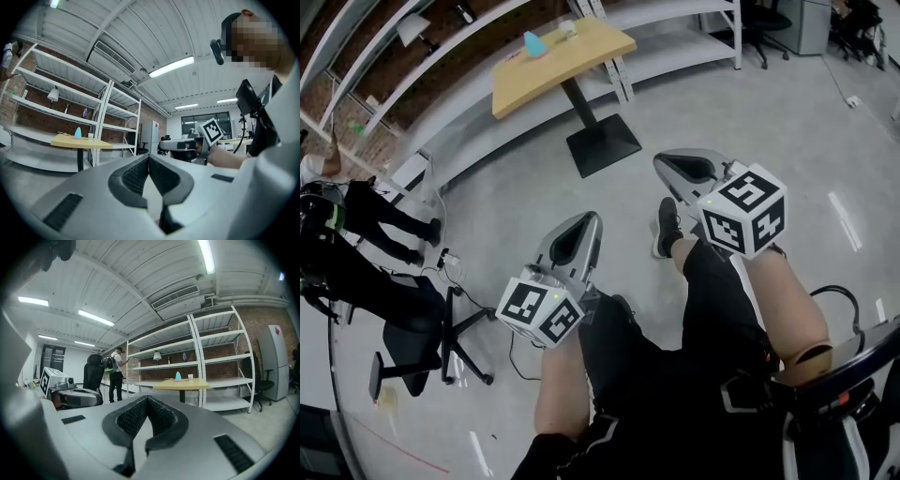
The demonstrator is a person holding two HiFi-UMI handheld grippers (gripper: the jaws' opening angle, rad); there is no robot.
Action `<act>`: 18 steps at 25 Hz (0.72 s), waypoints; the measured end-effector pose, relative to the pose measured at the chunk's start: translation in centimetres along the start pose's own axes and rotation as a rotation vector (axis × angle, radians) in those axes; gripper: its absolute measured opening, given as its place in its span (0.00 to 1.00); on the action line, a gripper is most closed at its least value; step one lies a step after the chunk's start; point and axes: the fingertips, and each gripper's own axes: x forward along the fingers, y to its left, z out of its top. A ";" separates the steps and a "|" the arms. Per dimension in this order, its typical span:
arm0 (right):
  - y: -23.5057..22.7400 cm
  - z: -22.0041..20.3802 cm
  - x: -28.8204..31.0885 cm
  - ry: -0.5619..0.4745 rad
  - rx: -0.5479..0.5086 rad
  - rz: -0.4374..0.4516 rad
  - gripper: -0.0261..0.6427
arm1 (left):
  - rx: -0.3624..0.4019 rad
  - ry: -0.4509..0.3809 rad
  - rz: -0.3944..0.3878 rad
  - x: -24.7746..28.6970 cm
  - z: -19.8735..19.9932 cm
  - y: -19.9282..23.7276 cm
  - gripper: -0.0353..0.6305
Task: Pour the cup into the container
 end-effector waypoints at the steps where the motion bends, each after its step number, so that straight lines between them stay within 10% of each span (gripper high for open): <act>1: 0.6 -0.1 -0.9 0.000 -0.001 -0.001 0.04 | -0.001 -0.001 0.003 -0.6 -0.1 -0.7 0.06; 18: 4.8 1.0 -7.8 -0.024 -0.025 0.009 0.04 | 0.045 -0.026 0.001 -4.2 1.1 -6.7 0.06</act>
